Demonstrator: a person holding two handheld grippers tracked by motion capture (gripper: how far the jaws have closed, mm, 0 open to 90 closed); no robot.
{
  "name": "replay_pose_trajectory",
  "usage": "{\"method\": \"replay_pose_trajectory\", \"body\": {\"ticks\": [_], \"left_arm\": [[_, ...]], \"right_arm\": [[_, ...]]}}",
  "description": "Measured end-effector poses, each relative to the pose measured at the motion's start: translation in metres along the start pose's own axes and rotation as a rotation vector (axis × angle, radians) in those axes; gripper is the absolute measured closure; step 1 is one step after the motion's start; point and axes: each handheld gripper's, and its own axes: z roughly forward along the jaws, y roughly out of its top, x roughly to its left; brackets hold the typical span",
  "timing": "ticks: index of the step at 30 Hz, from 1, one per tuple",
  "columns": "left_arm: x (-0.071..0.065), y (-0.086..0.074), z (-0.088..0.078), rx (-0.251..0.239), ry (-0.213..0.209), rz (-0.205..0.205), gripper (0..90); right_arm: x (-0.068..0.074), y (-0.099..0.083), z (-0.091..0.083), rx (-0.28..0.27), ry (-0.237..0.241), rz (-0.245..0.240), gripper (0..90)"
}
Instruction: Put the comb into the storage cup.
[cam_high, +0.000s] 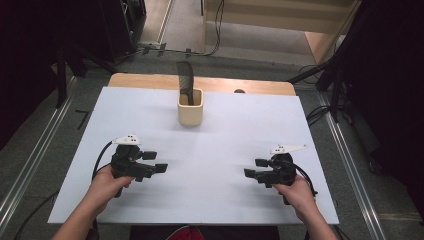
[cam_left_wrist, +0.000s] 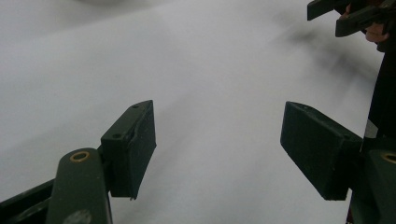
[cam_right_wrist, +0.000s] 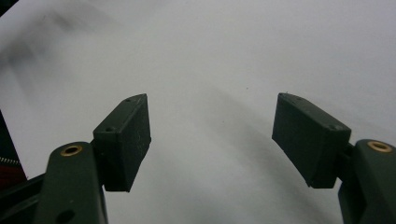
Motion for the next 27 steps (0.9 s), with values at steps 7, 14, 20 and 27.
{"method": "replay_pose_trajectory", "body": {"ticks": [7, 14, 20, 27], "left_arm": [[0.000, -0.007, -0.007, 0.009, 0.030, 0.017, 27.7], [0.003, -0.013, -0.013, 0.008, 0.044, 0.022, 27.7], [0.007, -0.015, -0.013, 0.014, 0.057, 0.022, 27.7], [0.009, -0.015, -0.013, 0.011, 0.062, 0.026, 27.7]], "right_arm": [[0.001, -0.001, 0.001, 0.000, -0.002, -0.004, 26.1], [0.000, -0.001, 0.001, -0.003, -0.005, -0.012, 26.0], [-0.002, -0.002, 0.001, 0.001, -0.012, -0.009, 26.0], [0.000, -0.002, 0.001, -0.001, -0.007, -0.005, 26.0]]}}
